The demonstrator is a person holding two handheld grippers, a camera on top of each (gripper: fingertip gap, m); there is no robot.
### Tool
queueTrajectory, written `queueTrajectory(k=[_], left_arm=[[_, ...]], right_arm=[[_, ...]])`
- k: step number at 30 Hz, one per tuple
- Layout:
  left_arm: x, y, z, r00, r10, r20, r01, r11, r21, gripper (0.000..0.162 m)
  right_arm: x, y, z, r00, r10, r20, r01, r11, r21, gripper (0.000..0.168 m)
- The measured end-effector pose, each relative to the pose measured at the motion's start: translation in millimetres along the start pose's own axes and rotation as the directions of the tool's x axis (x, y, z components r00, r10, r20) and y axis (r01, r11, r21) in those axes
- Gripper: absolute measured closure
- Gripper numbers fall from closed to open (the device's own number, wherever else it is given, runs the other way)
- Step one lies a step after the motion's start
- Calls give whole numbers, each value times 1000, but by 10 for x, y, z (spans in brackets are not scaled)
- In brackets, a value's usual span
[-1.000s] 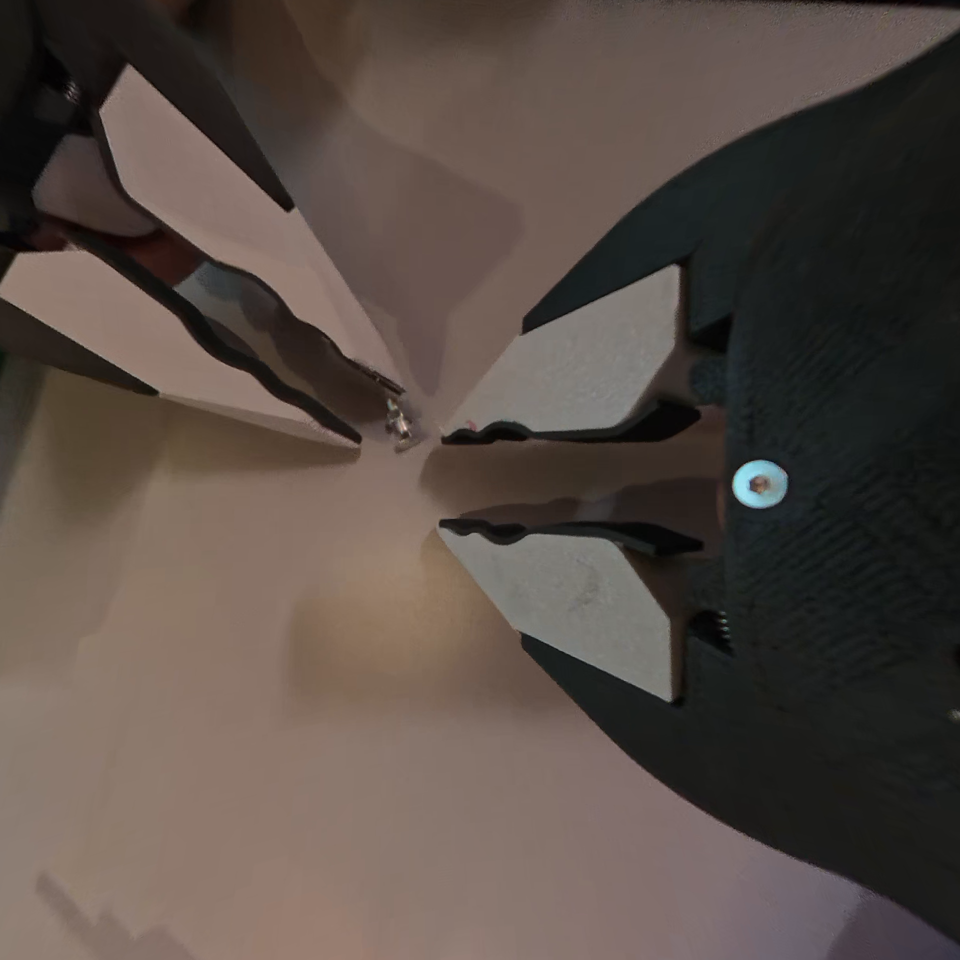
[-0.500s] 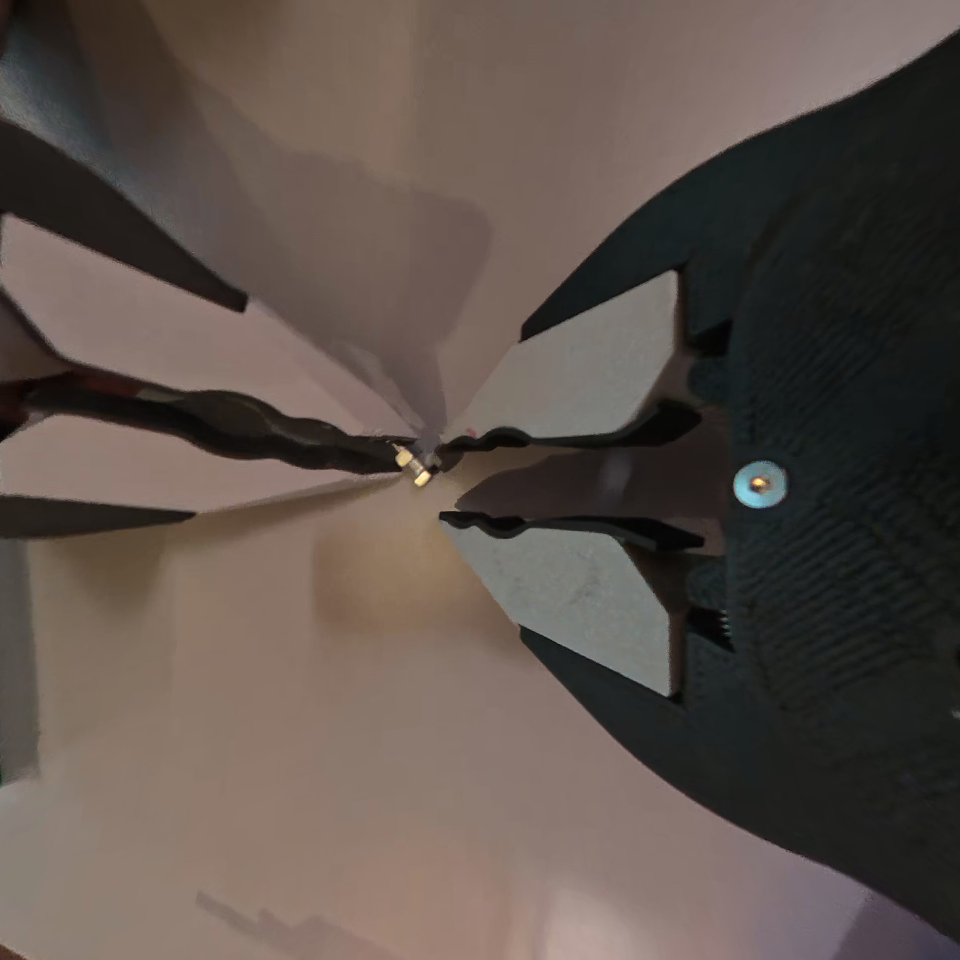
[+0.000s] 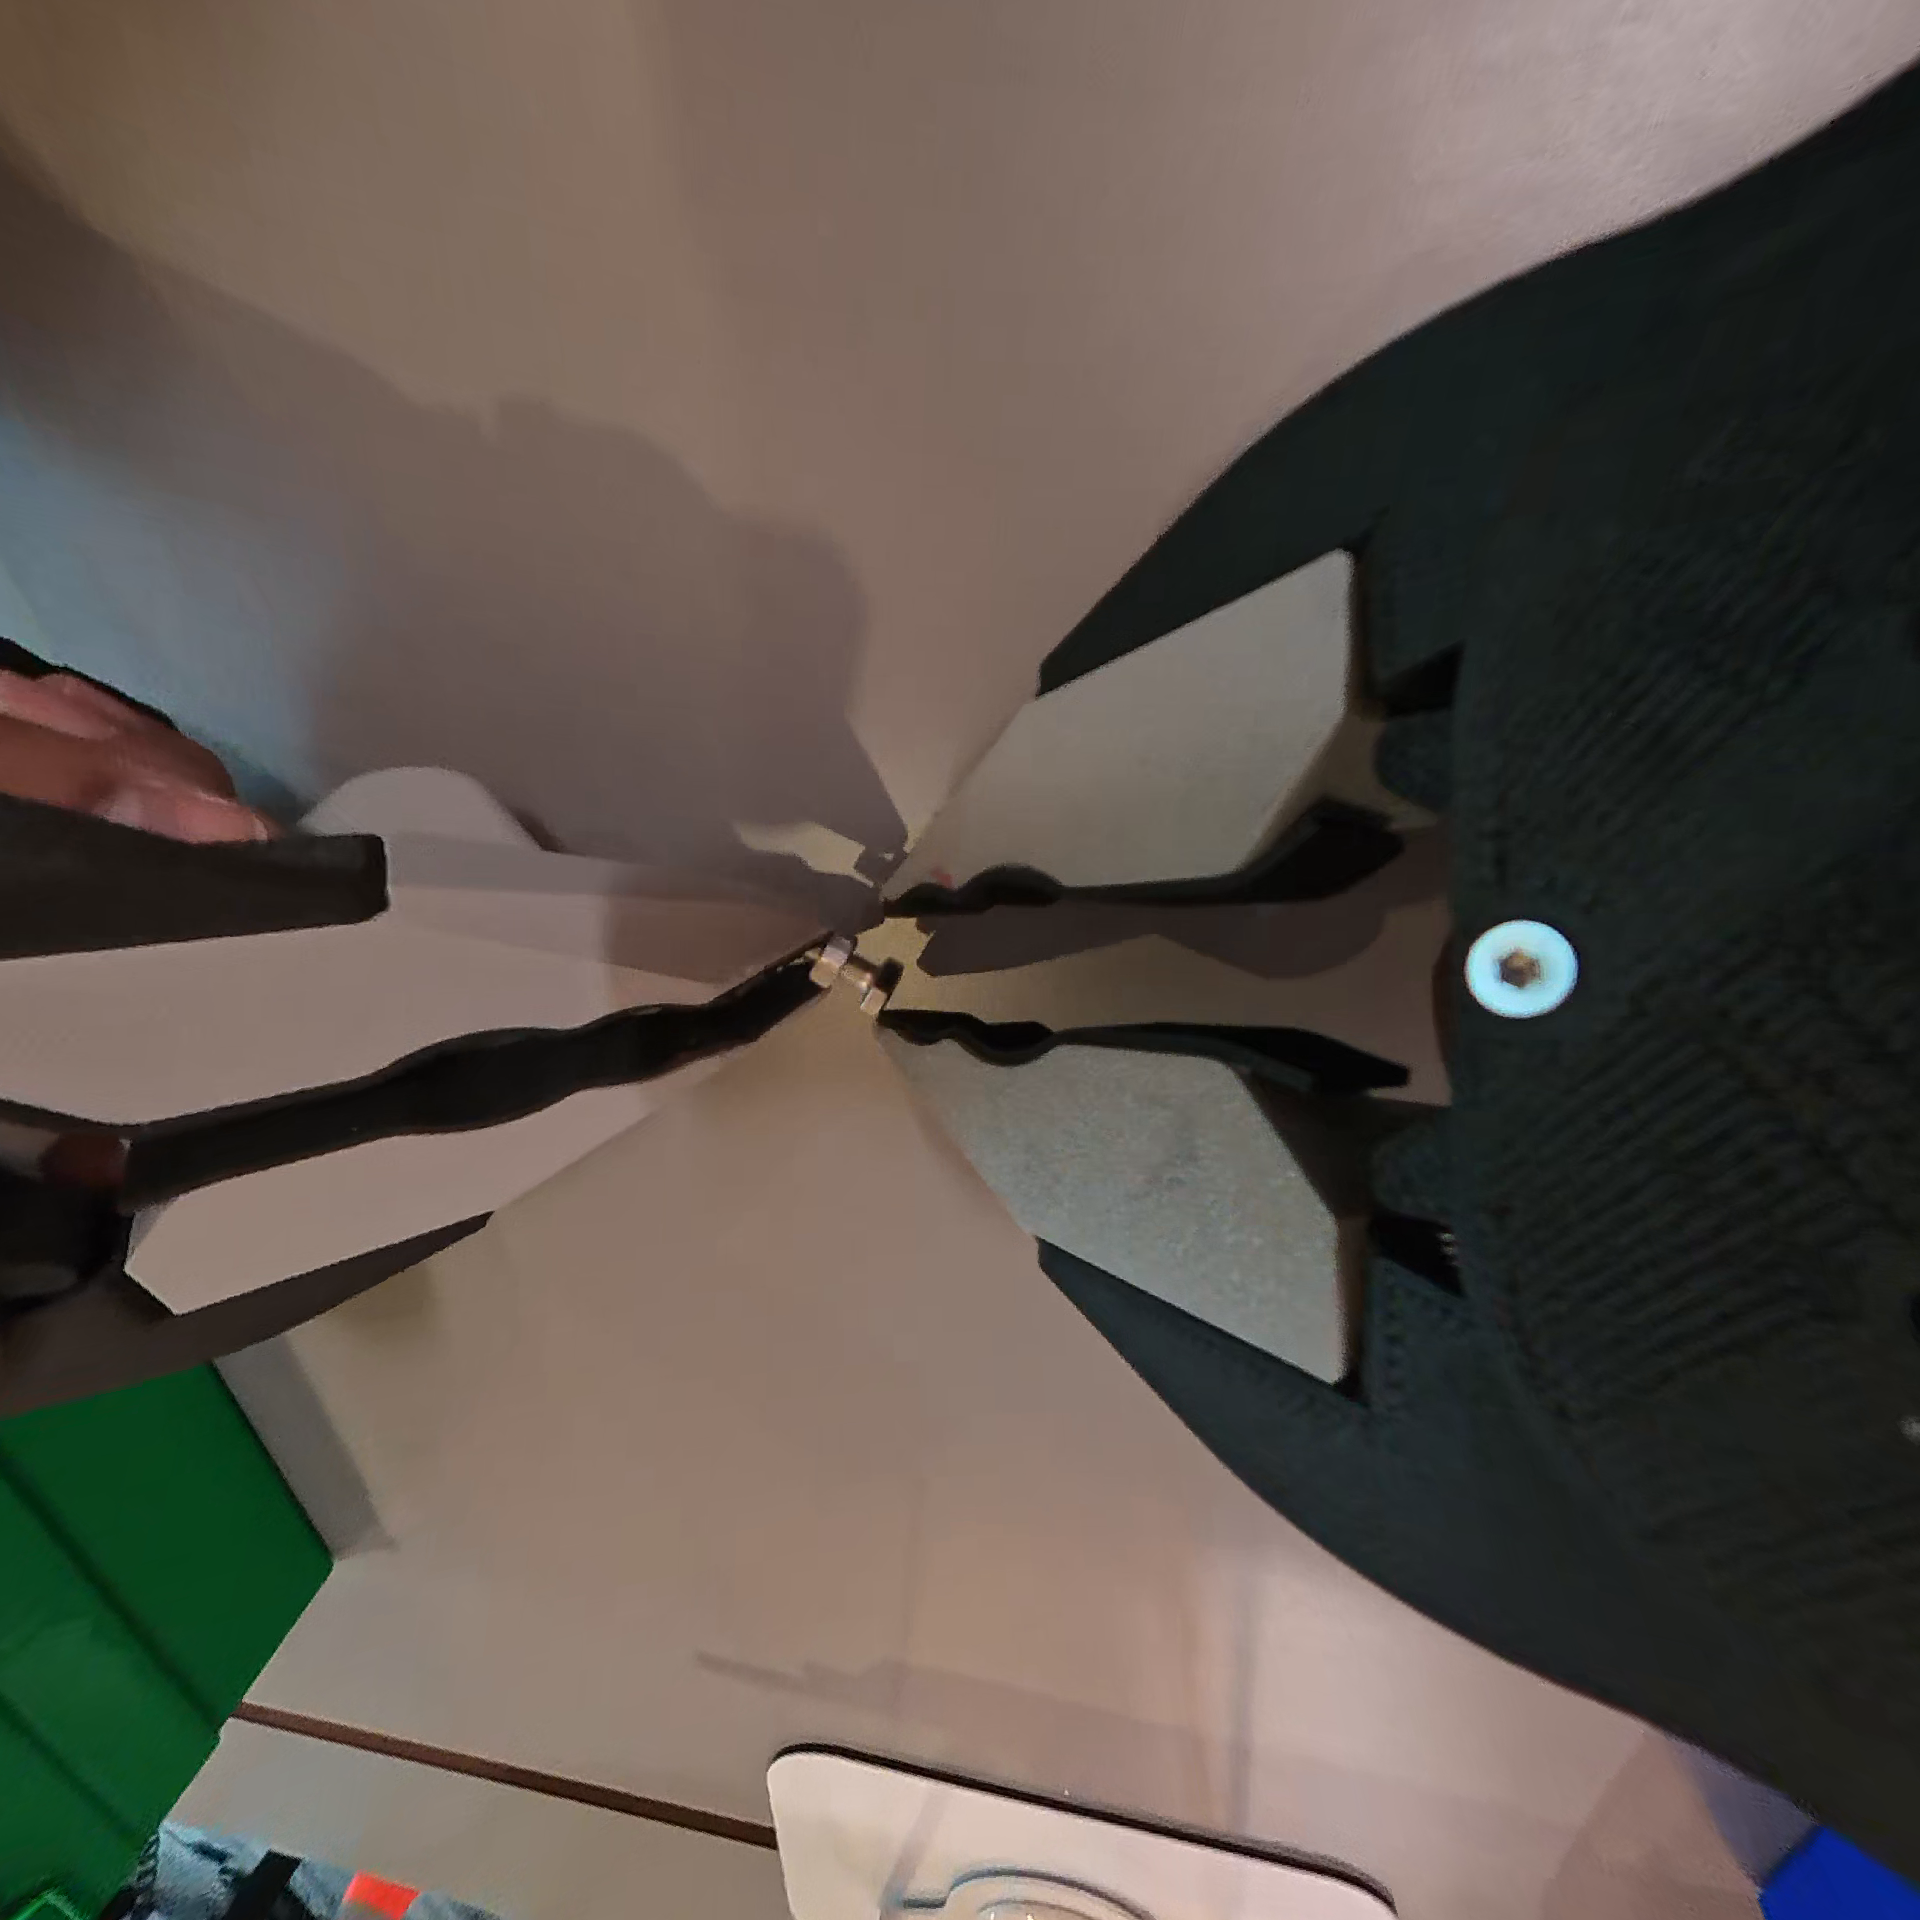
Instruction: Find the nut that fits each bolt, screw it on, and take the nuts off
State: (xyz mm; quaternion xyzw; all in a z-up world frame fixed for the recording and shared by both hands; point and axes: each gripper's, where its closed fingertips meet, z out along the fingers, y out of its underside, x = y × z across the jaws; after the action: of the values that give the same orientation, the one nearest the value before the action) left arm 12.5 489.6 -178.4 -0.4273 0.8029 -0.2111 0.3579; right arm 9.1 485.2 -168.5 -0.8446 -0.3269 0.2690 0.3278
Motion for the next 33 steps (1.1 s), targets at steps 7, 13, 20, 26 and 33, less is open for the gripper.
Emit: queueTrajectory(k=[7, 13, 20, 26, 33], left_arm=[[104, -25, 24, 997, 68, -20, -68, 998, -1, 149], [93, -32, 18, 997, 72, -10, -72, 997, 2, 154], [-149, -176, -110, 996, -48, 76, 41, 995, 91, 154], [-391, -250, -236, 933, -361, 3, 351, 907, 231, 154], [-544, -511, -450, 776, -573, -264, 625, 645, 439, 154]], right_arm=[[-64, 91, 41, 999, -30, 22, 31, 998, -57, 161], [-68, 71, 15, 999, -33, 23, 34, 998, -47, 162], [29, -191, -181, 1000, 4, -11, -3, 993, 115, 165], [157, -547, -470, 995, 18, -102, 18, 940, 341, 155], [167, -828, -677, 994, 96, -59, -48, 830, 556, 133]])
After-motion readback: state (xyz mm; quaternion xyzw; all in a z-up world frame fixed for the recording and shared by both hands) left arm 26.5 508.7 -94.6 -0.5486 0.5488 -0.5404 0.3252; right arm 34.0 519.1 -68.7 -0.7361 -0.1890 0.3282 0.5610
